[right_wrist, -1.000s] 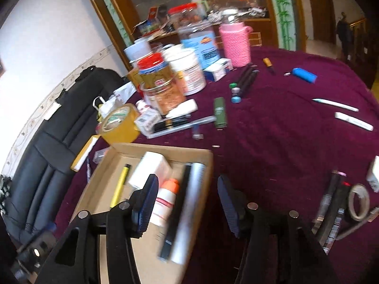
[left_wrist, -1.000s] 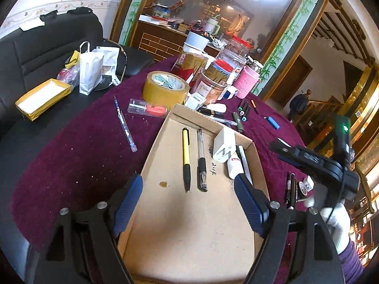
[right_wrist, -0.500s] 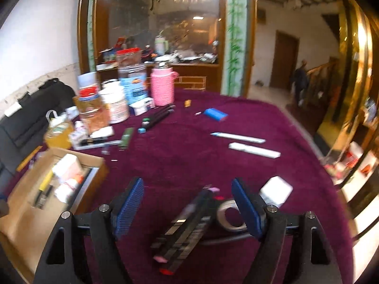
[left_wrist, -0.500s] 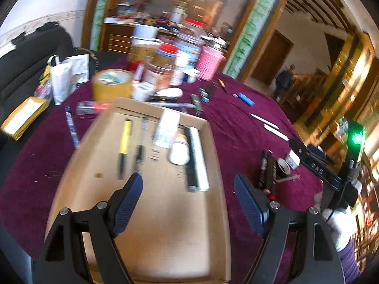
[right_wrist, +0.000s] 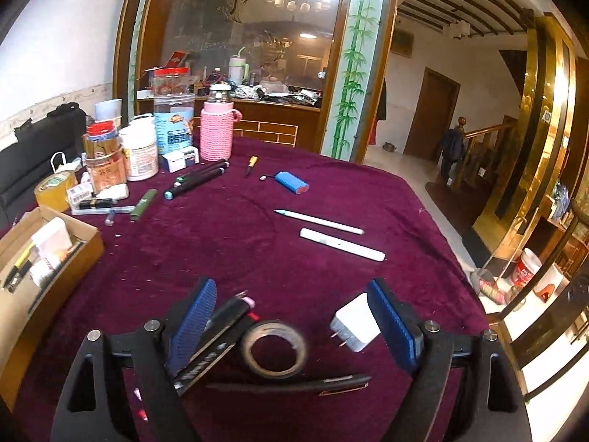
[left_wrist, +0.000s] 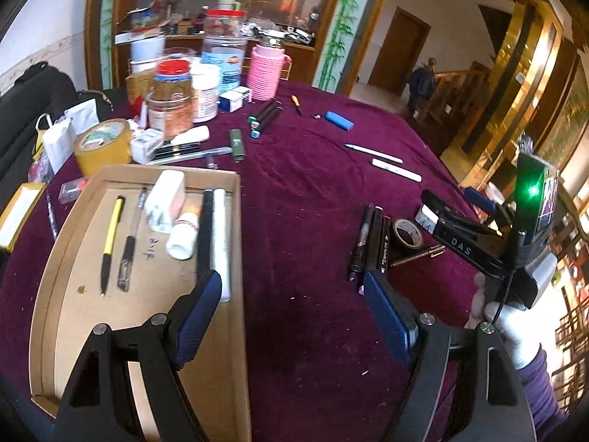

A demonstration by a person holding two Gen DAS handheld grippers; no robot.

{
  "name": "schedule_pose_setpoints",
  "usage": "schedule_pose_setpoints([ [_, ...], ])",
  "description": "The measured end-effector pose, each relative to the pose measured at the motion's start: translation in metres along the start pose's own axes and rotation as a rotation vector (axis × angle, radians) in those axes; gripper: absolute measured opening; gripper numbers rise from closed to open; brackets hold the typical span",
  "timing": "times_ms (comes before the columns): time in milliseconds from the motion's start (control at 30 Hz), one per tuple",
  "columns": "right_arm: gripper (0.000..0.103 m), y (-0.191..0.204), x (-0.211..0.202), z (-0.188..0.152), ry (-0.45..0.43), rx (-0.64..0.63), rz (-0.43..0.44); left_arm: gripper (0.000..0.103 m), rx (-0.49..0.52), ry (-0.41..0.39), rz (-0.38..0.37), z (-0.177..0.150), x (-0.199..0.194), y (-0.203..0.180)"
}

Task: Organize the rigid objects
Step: 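Move both grippers back from the box toward the remaining pens, then grasp the clear black-gripped pen with the left gripper while the right grasps the black tape roll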

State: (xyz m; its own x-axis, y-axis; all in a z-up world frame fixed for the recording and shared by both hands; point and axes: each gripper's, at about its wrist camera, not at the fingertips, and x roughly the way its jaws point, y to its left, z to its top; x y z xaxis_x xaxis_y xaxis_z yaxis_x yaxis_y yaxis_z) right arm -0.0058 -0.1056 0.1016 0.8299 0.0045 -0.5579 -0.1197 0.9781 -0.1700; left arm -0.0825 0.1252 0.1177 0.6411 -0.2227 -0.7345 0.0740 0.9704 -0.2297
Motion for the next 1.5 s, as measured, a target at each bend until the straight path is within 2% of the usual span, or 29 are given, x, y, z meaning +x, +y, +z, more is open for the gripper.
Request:
schedule_pose_setpoints([
  [300, 0.089, -0.031, 0.019, -0.010, 0.002, 0.060, -0.011, 0.079, 0.049, 0.062, 0.031, 0.006, 0.032, -0.022],
  [433, 0.089, -0.058, 0.029, -0.015, 0.012, 0.162, 0.012, 0.079, 0.079, 0.091, 0.037, 0.015, 0.053, -0.031],
  [567, 0.089, -0.089, 0.038, -0.022, 0.052, 0.301, 0.015, 0.079, 0.179, 0.099, 0.091, 0.024, 0.087, -0.048],
  [700, 0.089, -0.097, 0.040, -0.026, 0.064, 0.352, 0.023, 0.078, 0.229, 0.144, 0.063, 0.026, 0.120, -0.066],
  [767, 0.089, -0.096, 0.042, -0.027, 0.081, 0.354, 0.030, 0.073, 0.278, 0.141, 0.044, 0.026, 0.133, -0.078],
  [833, 0.089, -0.094, 0.045, -0.028, 0.093, 0.354, 0.034, 0.066, 0.328, 0.140, 0.054, 0.025, 0.145, -0.088],
  [867, 0.089, -0.093, 0.046, -0.029, 0.101, 0.352, 0.032, 0.059, 0.347, 0.153, 0.058, 0.024, 0.154, -0.091],
  [933, 0.089, -0.093, 0.047, -0.029, 0.106, 0.349, 0.030, 0.051, 0.340, 0.144, 0.050, 0.027, 0.162, -0.090],
  [967, 0.089, -0.093, 0.047, -0.029, 0.106, 0.348, 0.030, 0.048, 0.333, 0.169, 0.051, 0.029, 0.167, -0.088],
  [1067, 0.089, -0.093, 0.048, -0.029, 0.106, 0.353, 0.034, 0.048, 0.317, 0.173, 0.029, 0.030, 0.167, -0.085],
  [1200, 0.089, -0.092, 0.050, -0.029, 0.112, 0.358, 0.042, 0.048, 0.397, 0.207, 0.042, 0.021, 0.173, -0.098],
  [1300, 0.089, -0.092, 0.051, -0.029, 0.112, 0.359, 0.041, 0.047, 0.439, 0.179, 0.081, 0.020, 0.174, -0.107],
  [1467, 0.089, -0.093, 0.052, -0.029, 0.118, 0.366, 0.047, 0.047, 0.431, 0.165, 0.104, 0.024, 0.179, -0.110],
  [1500, 0.089, -0.093, 0.052, -0.030, 0.119, 0.367, 0.047, 0.043, 0.437, 0.152, 0.112, 0.022, 0.178, -0.112],
])
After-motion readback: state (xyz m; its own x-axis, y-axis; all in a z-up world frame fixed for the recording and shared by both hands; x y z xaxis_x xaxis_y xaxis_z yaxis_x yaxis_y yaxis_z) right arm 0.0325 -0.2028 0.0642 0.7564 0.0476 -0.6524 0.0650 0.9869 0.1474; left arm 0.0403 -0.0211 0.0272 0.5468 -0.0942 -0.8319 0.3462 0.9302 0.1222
